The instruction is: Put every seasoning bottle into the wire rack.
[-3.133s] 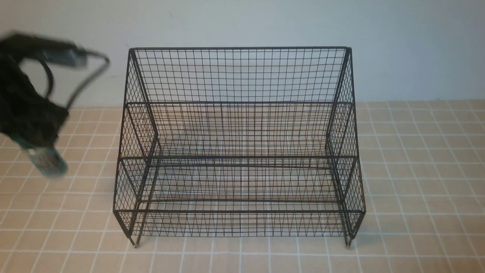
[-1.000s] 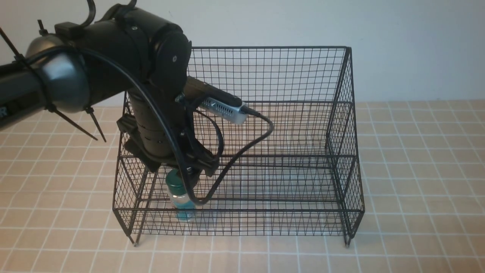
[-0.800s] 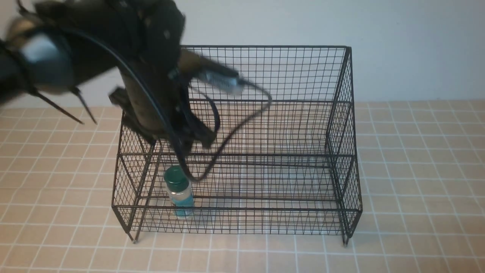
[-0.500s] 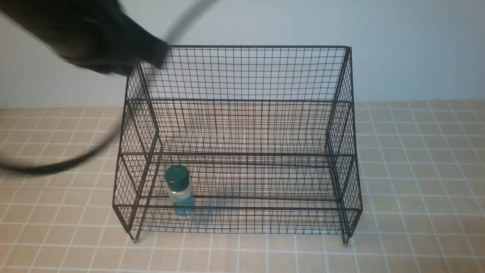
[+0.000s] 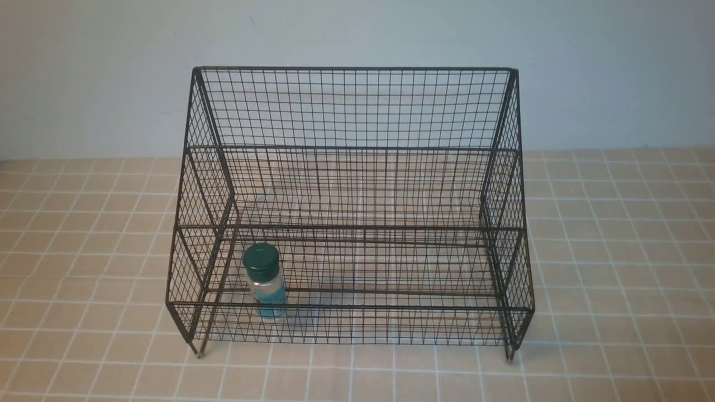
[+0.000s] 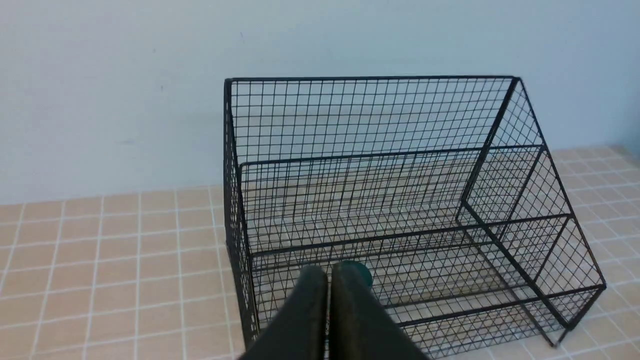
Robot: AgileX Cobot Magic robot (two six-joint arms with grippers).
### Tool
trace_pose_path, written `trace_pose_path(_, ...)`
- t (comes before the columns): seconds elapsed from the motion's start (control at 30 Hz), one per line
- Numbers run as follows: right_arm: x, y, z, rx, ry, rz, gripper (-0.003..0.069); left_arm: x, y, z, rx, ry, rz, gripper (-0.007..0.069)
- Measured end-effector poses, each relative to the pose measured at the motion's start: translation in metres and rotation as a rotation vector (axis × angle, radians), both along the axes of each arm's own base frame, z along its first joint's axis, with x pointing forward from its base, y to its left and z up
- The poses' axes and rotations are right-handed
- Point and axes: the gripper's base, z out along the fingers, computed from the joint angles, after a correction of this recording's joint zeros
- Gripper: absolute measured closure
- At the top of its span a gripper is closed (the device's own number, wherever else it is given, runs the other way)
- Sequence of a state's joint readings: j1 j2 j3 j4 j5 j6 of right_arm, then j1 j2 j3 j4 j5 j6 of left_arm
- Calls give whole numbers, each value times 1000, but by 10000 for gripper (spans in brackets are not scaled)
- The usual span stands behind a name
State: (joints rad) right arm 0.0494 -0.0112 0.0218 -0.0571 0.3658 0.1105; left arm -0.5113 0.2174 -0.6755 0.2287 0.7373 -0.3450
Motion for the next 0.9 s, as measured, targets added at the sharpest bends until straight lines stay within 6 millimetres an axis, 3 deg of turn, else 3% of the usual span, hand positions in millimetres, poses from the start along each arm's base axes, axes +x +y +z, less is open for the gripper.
trace_pose_path(0.13, 0, 0, 0, 2, 0, 0, 673, -9, 4, -58, -33, -62, -5, 631)
trace_pose_path(0.3, 0, 0, 0, 5, 2, 0, 673, 2, -2, -88, -17, -2, -5, 631)
trace_pose_path(0.9, 0, 0, 0, 4, 1, 0, 673, 9, -5, -97, 19, 51, 0, 631)
